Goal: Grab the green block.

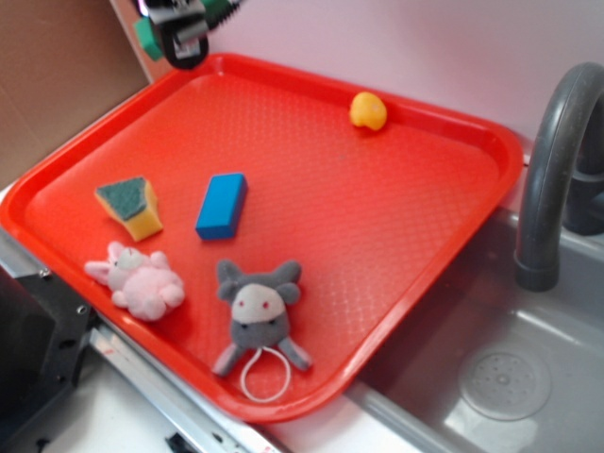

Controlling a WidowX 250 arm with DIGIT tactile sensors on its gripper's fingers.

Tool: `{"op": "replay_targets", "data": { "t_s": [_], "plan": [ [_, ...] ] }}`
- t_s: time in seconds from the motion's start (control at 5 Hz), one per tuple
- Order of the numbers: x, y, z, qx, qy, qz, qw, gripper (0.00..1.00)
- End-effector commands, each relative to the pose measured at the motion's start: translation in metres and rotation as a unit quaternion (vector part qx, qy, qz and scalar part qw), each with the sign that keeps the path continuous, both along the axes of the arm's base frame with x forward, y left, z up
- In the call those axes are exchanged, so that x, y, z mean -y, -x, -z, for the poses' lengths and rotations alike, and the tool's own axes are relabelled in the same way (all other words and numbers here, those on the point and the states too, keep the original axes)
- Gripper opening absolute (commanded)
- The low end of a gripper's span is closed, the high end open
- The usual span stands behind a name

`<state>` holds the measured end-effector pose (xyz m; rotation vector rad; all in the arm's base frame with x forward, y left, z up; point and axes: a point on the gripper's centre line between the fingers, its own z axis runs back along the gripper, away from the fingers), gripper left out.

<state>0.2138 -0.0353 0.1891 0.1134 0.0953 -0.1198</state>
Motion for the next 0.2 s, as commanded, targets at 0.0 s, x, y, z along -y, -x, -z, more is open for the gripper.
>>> {"op": "replay_targets", "data": {
  "t_s": [0.0],
  "plan": [
    [0.0238, 0.0065, -0.0125, 0.063, 0.008, -0.080, 0.995, 0.00]
  ]
}}
